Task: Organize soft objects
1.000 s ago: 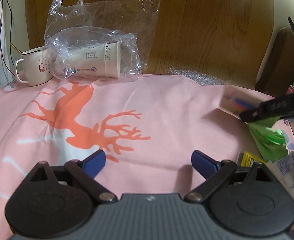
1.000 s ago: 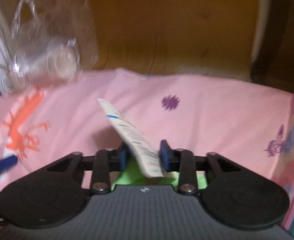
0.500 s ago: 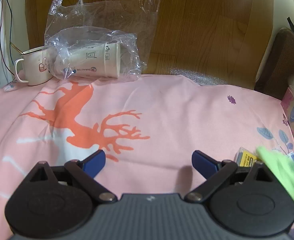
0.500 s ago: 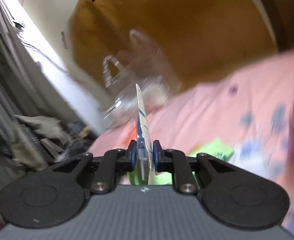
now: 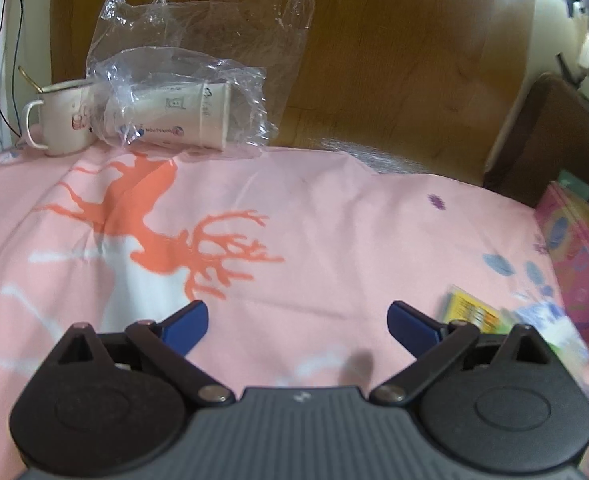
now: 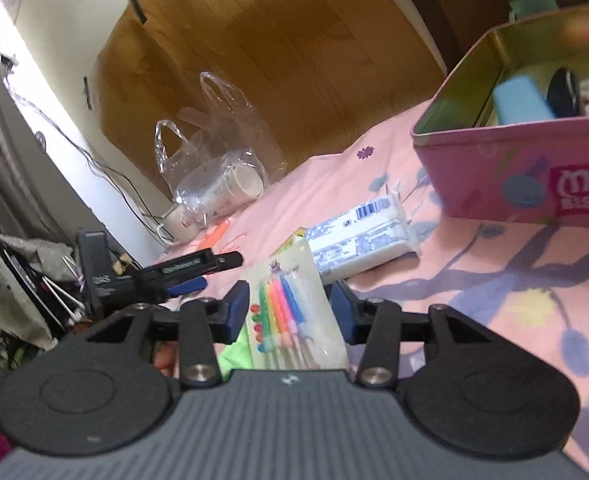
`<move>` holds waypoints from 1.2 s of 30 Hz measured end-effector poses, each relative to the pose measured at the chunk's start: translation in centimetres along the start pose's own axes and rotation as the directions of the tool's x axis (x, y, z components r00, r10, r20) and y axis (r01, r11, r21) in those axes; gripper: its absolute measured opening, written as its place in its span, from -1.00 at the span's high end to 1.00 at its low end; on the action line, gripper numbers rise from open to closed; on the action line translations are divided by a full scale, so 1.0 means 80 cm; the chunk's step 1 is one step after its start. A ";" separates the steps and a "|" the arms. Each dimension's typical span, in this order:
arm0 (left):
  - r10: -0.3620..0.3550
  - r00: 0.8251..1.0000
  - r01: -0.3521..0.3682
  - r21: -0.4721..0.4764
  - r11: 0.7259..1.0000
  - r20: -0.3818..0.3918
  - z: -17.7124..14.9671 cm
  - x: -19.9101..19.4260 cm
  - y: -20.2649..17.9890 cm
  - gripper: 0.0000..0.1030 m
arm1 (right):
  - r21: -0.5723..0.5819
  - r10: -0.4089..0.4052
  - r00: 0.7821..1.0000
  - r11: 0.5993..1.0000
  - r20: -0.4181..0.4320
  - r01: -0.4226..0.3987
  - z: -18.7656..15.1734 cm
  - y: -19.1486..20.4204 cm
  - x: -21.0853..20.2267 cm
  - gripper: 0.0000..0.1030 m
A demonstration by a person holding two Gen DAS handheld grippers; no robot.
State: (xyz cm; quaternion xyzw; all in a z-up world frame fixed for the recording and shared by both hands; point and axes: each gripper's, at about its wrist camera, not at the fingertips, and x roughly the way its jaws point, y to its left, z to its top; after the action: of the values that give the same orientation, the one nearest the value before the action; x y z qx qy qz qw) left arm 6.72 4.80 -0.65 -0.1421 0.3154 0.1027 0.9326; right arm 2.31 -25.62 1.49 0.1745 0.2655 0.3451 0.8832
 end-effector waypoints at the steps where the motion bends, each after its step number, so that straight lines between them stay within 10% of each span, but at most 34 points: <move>1: -0.033 0.999 0.032 -0.012 0.999 -0.005 -0.004 -0.007 0.000 -0.91 | -0.011 -0.007 1.000 1.000 -0.005 0.007 -0.002 0.000 0.003 0.04; 9: -0.356 0.930 0.356 -0.019 0.934 -0.094 -0.019 -0.051 -0.050 -0.84 | -0.149 -0.047 0.996 0.988 -0.078 0.035 -0.024 0.008 0.016 -0.22; 16: -0.377 0.908 0.391 0.045 0.919 -0.184 -0.040 -0.039 -0.105 0.01 | -0.390 -0.150 0.986 0.914 -0.071 0.111 -0.040 0.039 0.034 -0.09; 23: -0.400 0.911 0.411 0.135 0.902 -0.105 -0.019 -0.075 -0.141 -0.01 | -0.430 -0.153 0.982 0.884 0.110 0.186 -0.042 0.043 0.006 -0.08; 36: -0.556 0.819 0.569 0.310 0.761 -0.138 0.040 -0.034 -0.338 -0.09 | -0.256 -0.354 0.843 0.841 0.405 0.476 0.038 -0.045 -0.069 -0.08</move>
State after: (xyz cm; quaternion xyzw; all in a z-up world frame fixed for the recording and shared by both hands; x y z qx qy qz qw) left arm 14.00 -19.80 8.89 -0.0700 0.2882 -0.2401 0.9243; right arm 2.55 -32.45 4.10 0.0106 0.0750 0.1479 0.9861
